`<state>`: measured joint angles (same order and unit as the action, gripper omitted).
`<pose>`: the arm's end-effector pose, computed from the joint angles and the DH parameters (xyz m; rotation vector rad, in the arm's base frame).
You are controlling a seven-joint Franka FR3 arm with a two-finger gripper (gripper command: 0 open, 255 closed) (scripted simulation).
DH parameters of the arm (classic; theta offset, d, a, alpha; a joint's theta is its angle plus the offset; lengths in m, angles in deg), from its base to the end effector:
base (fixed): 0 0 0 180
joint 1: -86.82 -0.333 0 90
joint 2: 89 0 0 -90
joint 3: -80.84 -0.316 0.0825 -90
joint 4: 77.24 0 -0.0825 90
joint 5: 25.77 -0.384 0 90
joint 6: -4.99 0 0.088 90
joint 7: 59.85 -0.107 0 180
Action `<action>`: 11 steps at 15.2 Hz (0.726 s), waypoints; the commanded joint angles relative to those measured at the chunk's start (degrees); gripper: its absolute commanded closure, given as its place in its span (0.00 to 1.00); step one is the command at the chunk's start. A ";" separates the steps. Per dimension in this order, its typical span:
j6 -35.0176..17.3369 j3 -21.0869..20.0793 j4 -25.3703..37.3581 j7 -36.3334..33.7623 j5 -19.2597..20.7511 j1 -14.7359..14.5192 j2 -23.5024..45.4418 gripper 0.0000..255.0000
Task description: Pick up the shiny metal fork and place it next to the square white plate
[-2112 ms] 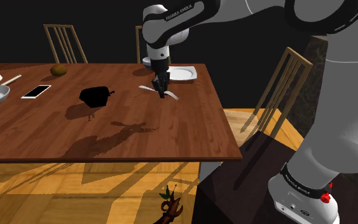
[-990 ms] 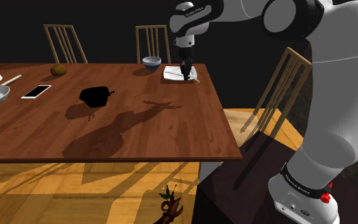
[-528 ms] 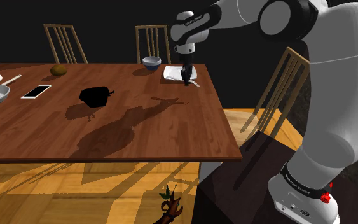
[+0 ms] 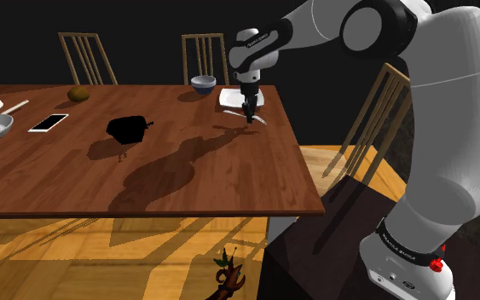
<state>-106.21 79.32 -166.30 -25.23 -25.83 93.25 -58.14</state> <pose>0.6750 -0.0603 0.3229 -2.9676 -0.7821 0.2122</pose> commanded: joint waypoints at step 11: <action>-1.17 0.03 -0.57 0.07 0.01 0.04 0.57 0.00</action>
<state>-107.38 79.34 -166.87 -25.16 -25.82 93.30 -57.57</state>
